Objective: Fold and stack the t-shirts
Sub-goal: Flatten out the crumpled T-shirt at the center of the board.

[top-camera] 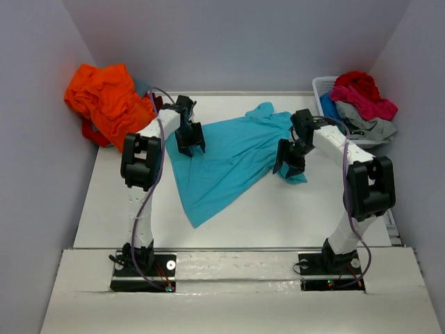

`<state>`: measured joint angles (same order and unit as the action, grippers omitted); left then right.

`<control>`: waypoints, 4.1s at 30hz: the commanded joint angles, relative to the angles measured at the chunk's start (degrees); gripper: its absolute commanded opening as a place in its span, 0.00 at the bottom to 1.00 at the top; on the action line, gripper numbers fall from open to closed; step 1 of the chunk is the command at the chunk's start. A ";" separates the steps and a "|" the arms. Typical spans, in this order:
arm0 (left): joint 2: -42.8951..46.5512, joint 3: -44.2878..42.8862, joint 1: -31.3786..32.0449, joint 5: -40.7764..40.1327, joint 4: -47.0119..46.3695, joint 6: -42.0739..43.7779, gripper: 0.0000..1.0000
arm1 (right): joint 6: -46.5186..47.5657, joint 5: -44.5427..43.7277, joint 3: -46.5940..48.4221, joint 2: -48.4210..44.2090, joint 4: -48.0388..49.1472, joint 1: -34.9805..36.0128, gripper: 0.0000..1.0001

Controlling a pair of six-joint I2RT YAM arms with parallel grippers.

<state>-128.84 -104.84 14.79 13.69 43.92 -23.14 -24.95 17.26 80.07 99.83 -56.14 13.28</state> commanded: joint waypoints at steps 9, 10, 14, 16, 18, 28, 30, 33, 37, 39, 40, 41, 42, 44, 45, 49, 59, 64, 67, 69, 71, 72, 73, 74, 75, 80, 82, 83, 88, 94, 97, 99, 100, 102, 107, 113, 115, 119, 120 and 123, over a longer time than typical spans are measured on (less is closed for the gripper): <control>1.39 1.83 -1.87 1.69 -1.12 0.64 0.67 | 0.87 -0.38 0.26 7.74 6.48 0.70 0.58; 1.57 2.00 -2.39 1.69 -1.21 0.64 0.67 | 1.04 -0.29 0.87 8.44 6.74 0.70 0.58; 1.66 1.92 -2.92 1.77 -1.12 0.64 0.67 | 1.48 0.76 2.45 13.09 7.71 0.70 0.56; 1.57 1.83 -2.92 1.77 -1.03 0.81 0.67 | 1.57 0.94 3.24 14.07 7.89 1.22 0.56; 1.40 1.74 -2.92 1.69 -0.86 0.90 0.67 | 1.83 0.76 4.99 14.95 7.45 1.22 0.55; 0.43 1.83 -3.45 1.69 -0.86 0.90 0.67 | 3.15 -3.46 14.76 13.99 2.62 1.22 0.55; 0.16 1.74 -3.45 1.95 -1.03 0.90 0.67 | 3.33 -4.07 15.11 14.95 2.09 1.22 0.55; -0.10 1.57 -3.45 2.13 -0.86 0.99 0.67 | 3.33 -3.46 13.71 15.92 2.96 1.22 0.55; -0.10 1.39 -3.98 2.04 -0.59 1.16 0.68 | 3.24 -3.11 11.16 15.57 4.02 1.22 0.55; -0.10 1.39 -4.50 2.04 -0.42 1.25 0.67 | 3.24 -3.10 10.02 14.78 4.28 1.22 0.55; -0.10 1.39 -4.50 1.95 -0.50 1.34 0.67 | 3.24 -3.19 9.41 14.34 4.46 1.22 0.55; -0.10 1.48 -4.50 1.95 -0.42 1.34 0.67 | 3.24 -3.37 8.96 13.90 4.63 1.22 0.55; -0.10 1.56 -4.50 2.04 -0.50 1.34 0.68 | 3.50 -3.72 8.53 13.29 4.37 1.22 0.55; -0.19 1.57 -4.50 2.13 -0.42 1.34 0.67 | 3.68 -4.16 8.00 12.76 4.28 1.22 0.55; -0.19 1.57 -4.50 2.21 -0.50 1.25 0.67 | 3.85 -5.29 7.30 12.58 4.63 1.22 0.55; -0.28 1.56 -4.50 2.39 -0.50 1.25 0.67 | 3.68 -6.97 6.50 13.11 4.90 1.22 0.55; 0.08 2.44 -5.03 2.48 -0.77 1.43 0.67 | 2.19 -7.85 6.06 16.36 7.44 1.75 0.35; 0.25 2.62 -5.03 2.65 -0.94 1.43 0.67 | 2.27 -7.68 5.18 17.59 8.06 2.28 0.24; 0.25 2.97 -5.03 2.57 -1.12 1.43 0.67 | 2.45 -7.76 4.39 17.77 8.24 2.80 0.24; 0.43 3.06 -5.56 2.74 -1.21 1.43 0.67 | 2.54 -7.76 4.04 17.85 8.33 2.81 0.24; 0.43 3.32 -5.56 2.83 -1.21 1.43 0.68 | 2.54 -7.76 3.42 17.94 8.33 3.33 0.25; 0.51 3.32 -5.56 2.74 -1.21 1.43 0.67 | 2.54 -7.76 3.25 18.12 8.15 3.33 0.26; 0.52 3.32 -5.56 2.92 -1.21 1.43 0.67 | 2.54 -7.94 2.90 18.12 8.24 3.94 0.27; 0.52 3.24 -5.56 2.92 -1.29 1.43 0.67 | 2.19 -8.55 2.11 17.77 8.33 3.95 0.28; 0.60 3.24 -5.56 3.00 -1.29 1.34 0.67 | 2.10 -9.08 1.84 17.77 8.41 4.47 0.28; 0.52 3.41 -5.56 3.01 -1.21 1.43 0.67 | 2.01 -12.86 0.97 16.45 7.45 5.00 0.30; 0.52 3.32 -5.56 3.01 -1.21 1.43 0.67 | 2.01 -13.82 0.53 16.88 7.45 5.00 0.30; 0.52 3.32 -5.56 3.01 -1.21 1.43 0.67 | 1.92 -13.92 0.09 17.32 7.54 5.00 0.29; 0.51 3.23 -5.56 3.01 -1.12 1.43 0.67 | 0.52 -13.92 -2.72 18.29 8.59 6.14 0.09; 1.04 4.02 -6.61 2.74 -1.38 0.90 0.67 | -1.41 -16.63 -4.48 15.23 7.19 6.15 0.07; 1.39 5.08 -7.84 3.88 -2.08 0.29 0.67 | -2.64 -16.99 -5.19 11.97 6.31 6.15 0.07; 1.57 5.34 -7.84 4.24 -2.35 0.11 0.67 | -3.26 -18.92 -5.54 9.78 5.43 6.15 0.07; 1.66 5.52 -7.84 4.15 -2.35 0.02 0.67 | -3.87 -19.71 -5.63 9.07 5.08 6.15 0.07; 1.83 5.70 -8.36 3.89 -2.35 -0.07 0.67 | -4.32 -20.42 -5.98 7.67 3.94 6.15 0.07; 1.92 5.96 -8.90 3.80 -2.35 -0.42 0.68 | -6.51 -22.88 -6.07 3.36 1.21 6.15 0.07; 1.92 5.96 -10.65 3.62 -2.35 -0.86 0.68 | -9.41 -25.52 -6.95 -1.65 -1.95 6.15 0.07; 1.92 5.96 -11.18 3.62 -2.44 -0.86 0.68 | -10.03 -25.78 -7.82 -2.45 -2.57 5.54 0.07; 2.10 6.49 -12.23 3.71 -2.61 -1.03 0.68 | -11.26 -26.13 -10.54 -4.99 -3.27 4.30 0.07; 2.18 6.57 -12.24 3.71 -2.61 -1.12 0.68 | -11.44 -26.13 -10.55 -5.43 -3.36 3.69 0.07; 2.27 7.01 -12.24 3.53 -2.79 -1.12 0.68 | -11.79 -26.48 -11.25 -7.02 -3.98 2.98 0.07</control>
<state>-127.31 -100.09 3.51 21.56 40.51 -25.61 -34.85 -6.85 69.60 96.31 -57.17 17.56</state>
